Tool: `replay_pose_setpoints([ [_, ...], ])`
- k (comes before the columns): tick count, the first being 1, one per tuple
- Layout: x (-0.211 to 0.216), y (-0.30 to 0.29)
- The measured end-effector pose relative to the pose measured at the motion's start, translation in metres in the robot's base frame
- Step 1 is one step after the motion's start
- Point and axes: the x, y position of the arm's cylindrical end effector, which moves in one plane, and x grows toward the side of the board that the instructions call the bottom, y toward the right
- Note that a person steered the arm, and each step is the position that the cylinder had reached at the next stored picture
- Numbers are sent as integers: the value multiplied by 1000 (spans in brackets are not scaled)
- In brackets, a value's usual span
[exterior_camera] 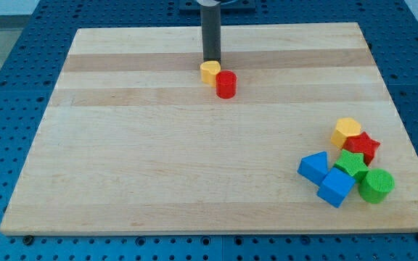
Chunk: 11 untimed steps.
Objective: Push the yellow heart along with red circle towards the bottom center
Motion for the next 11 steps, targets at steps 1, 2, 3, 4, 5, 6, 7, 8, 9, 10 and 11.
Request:
replay_pose_setpoints([
  [1,26,13],
  [2,25,6],
  [3,6,6],
  [4,-16,-28],
  [5,-9,-81],
  [6,25,-90],
  [7,55,-82],
  [8,60,-41],
  [9,60,7],
  [10,60,38],
  [11,56,18],
])
